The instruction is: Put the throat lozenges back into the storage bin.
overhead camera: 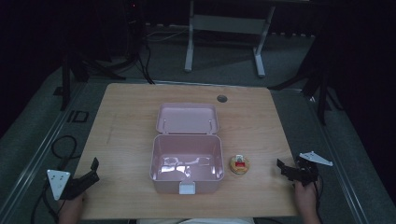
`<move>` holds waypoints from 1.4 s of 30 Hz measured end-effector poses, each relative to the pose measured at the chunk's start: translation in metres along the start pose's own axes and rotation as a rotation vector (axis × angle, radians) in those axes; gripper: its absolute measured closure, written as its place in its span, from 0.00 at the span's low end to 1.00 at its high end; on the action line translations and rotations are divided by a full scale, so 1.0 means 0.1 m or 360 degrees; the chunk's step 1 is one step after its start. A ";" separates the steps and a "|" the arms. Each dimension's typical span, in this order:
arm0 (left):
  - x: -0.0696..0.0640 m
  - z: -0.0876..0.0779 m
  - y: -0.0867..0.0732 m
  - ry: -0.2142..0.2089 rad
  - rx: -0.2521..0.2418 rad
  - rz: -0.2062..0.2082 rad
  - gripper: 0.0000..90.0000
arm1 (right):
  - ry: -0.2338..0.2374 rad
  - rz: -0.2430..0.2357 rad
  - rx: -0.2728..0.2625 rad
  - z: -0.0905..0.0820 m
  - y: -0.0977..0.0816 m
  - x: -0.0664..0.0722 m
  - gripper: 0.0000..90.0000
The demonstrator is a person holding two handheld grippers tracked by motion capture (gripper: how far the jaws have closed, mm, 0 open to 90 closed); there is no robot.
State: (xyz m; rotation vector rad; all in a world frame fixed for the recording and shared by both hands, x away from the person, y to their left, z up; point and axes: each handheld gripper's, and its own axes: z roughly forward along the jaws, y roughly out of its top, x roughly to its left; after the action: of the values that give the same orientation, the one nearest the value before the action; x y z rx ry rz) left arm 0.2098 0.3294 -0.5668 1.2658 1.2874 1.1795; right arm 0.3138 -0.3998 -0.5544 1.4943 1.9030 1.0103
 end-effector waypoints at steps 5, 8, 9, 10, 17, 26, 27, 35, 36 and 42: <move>0.00 0.00 0.00 -0.0002 -0.0003 -0.0005 0.03 | 0.0043 -0.0027 0.0043 0.02 0.01 0.01 0.12; 0.00 0.00 0.00 -0.0005 -0.0002 -0.0008 0.03 | 0.0101 -0.0065 0.0067 0.02 0.01 0.01 0.12; 0.01 0.00 0.00 -0.0008 0.0001 -0.0008 0.03 | 0.0128 -0.0075 0.0081 0.03 0.01 0.01 0.12; 0.01 0.00 0.00 -0.0009 0.0000 -0.0010 0.03 | 0.0184 -0.0098 0.0093 0.03 0.01 0.00 0.12; 0.01 0.00 0.00 -0.0018 0.0002 -0.0009 0.03 | 0.0403 -0.0240 0.0205 0.06 0.04 0.05 0.12; 0.01 0.00 0.00 -0.0029 0.0006 -0.0014 0.03 | 0.0578 -0.0555 0.0410 0.05 0.16 0.17 0.12; 0.01 0.00 0.00 -0.0029 0.0007 -0.0015 0.03 | 0.0605 -0.0570 0.0443 0.05 0.17 0.18 0.12; 0.02 0.00 0.00 -0.0039 0.0004 -0.0017 0.03 | 0.0641 -0.0855 0.0828 0.03 0.34 0.32 0.12; 0.02 0.00 0.00 -0.0040 0.0005 -0.0017 0.03 | 0.0636 -0.0895 0.0863 0.03 0.36 0.34 0.12; 0.02 0.00 0.00 -0.0042 0.0003 -0.0017 0.03 | 0.0591 -0.1063 0.1109 0.04 0.46 0.45 0.12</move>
State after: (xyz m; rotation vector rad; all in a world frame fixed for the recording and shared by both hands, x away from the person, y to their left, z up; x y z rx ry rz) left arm 0.2100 0.3311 -0.5667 1.2703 1.2748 1.1504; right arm 0.3318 -0.3502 -0.5170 0.8435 2.9368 0.3255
